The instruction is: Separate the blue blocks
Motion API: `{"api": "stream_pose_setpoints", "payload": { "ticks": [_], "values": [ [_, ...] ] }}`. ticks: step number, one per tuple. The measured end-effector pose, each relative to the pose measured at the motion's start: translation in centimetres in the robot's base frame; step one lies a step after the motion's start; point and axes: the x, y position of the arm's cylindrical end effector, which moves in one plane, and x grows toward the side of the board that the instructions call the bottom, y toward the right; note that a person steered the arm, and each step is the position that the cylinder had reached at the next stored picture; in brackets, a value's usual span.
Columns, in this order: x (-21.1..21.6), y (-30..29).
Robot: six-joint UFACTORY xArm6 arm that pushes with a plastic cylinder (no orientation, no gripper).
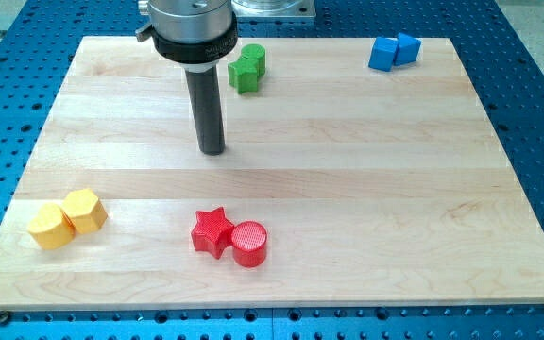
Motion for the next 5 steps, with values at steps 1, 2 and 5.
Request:
{"api": "stream_pose_setpoints", "payload": {
  "ticks": [1, 2, 5],
  "values": [
    [0.1, 0.0],
    [-0.2, 0.0],
    [-11.0, 28.8]
  ]
}}
